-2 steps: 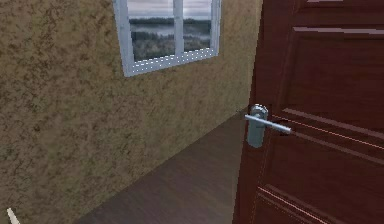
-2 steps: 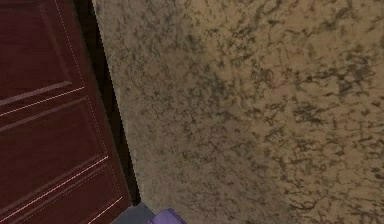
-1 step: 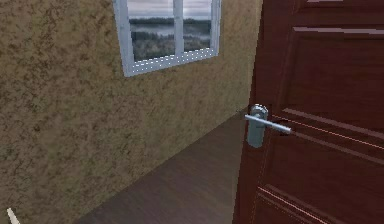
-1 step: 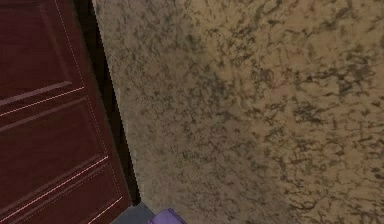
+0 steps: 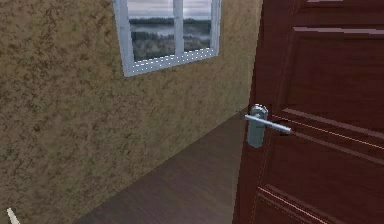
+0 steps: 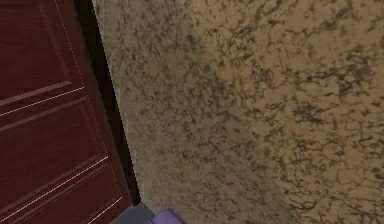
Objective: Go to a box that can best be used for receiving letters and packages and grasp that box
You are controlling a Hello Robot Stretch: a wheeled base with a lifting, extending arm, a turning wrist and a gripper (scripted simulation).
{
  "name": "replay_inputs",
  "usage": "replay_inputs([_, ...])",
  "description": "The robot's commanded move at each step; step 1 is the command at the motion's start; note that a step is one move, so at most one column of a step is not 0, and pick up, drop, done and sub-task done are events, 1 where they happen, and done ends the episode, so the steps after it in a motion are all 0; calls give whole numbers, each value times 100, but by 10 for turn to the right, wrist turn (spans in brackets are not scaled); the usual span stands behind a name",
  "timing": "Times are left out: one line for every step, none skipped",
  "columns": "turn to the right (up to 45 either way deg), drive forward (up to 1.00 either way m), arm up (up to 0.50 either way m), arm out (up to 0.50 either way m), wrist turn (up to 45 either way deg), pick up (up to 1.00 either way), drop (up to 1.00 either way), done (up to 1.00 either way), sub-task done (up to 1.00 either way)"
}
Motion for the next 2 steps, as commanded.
replay_inputs([0, 0, 0, 0, 30, 0, 0, 0, 0])
replay_inputs([0, 0, 0, 0, 0, 100, 0, 0, 0])
